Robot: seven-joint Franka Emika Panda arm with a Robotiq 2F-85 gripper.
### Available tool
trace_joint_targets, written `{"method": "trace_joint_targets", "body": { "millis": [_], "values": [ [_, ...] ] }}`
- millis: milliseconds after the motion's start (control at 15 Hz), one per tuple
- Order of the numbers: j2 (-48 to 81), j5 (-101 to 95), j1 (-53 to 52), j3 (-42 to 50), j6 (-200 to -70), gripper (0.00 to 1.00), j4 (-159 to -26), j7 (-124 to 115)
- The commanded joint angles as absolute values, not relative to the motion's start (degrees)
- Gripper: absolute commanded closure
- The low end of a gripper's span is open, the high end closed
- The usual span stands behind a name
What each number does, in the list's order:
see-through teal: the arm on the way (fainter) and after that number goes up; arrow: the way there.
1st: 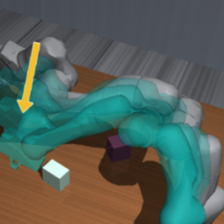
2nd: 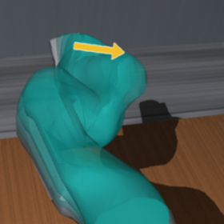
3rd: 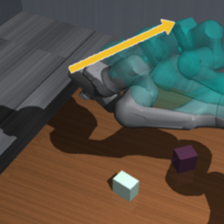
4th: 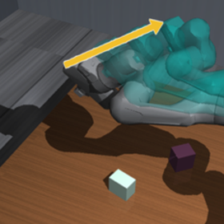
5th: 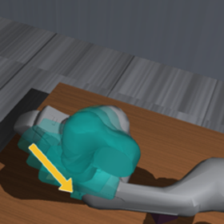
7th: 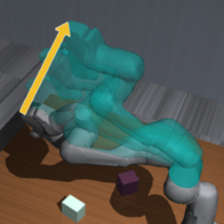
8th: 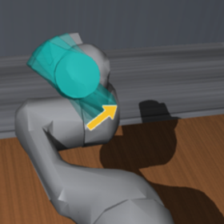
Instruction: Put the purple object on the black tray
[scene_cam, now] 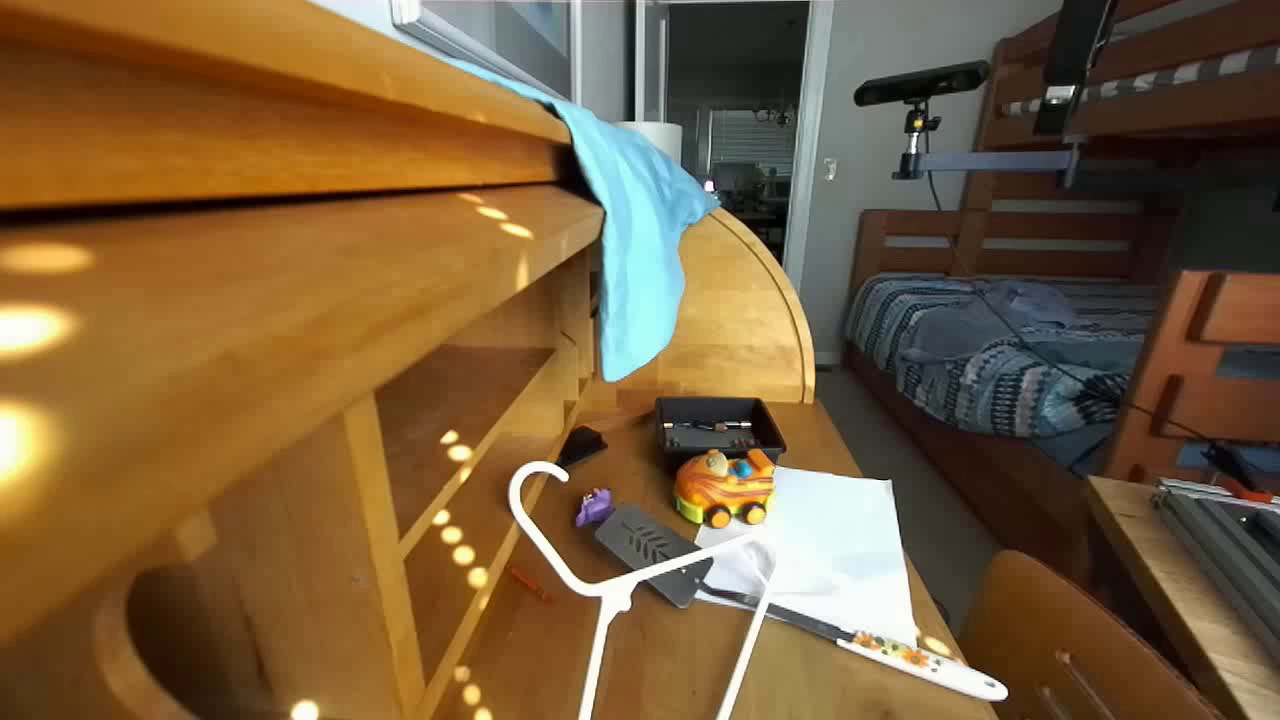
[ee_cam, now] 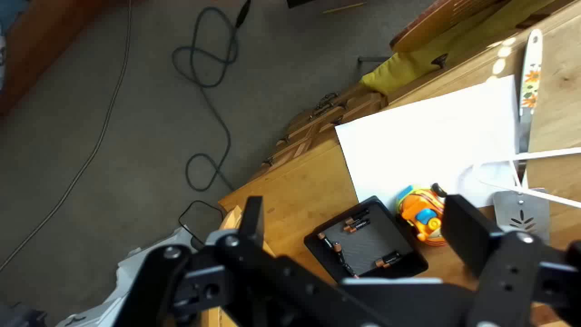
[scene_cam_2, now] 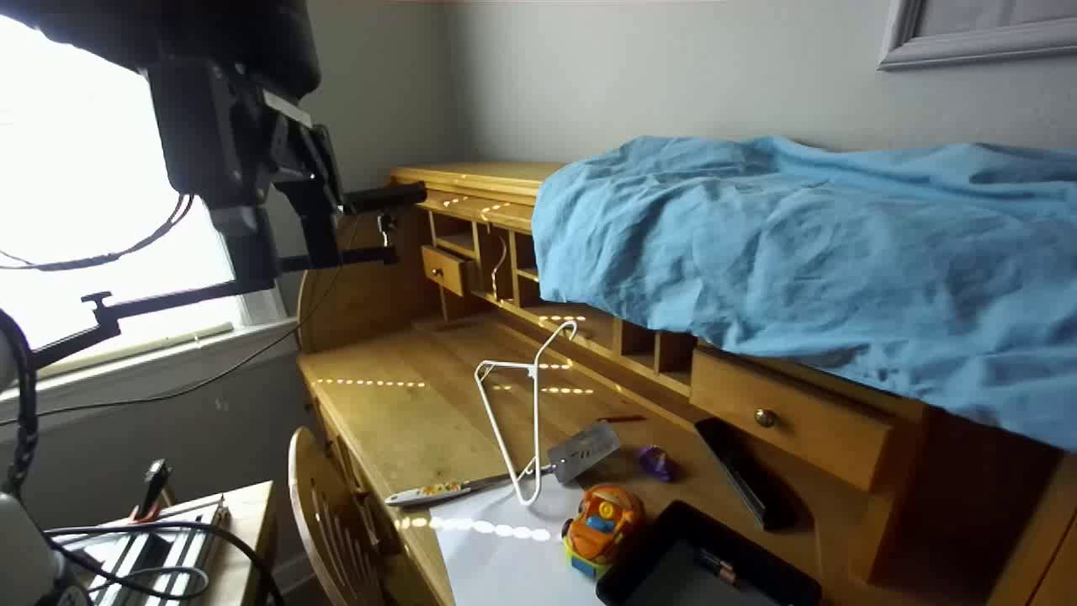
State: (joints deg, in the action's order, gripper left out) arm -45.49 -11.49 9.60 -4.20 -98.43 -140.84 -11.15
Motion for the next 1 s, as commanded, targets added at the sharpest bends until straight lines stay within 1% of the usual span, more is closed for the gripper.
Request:
{"method": "trace_joint_targets", "body": {
  "millis": [0, 200, 600, 933],
  "values": [
    [-45.4, -12.1, 8.3, -3.3, -98.1, 0.00, -140.6, -11.8],
    [-44.2, -11.8, 7.6, -2.8, -100.2, 0.00, -140.9, -11.0],
    [-37.5, -13.9, 7.6, -2.8, -117.1, 0.00, -143.7, -11.2],
    [-29.4, -14.4, 7.8, -4.1, -126.5, 0.00, -145.8, -12.6]
  ]
}}
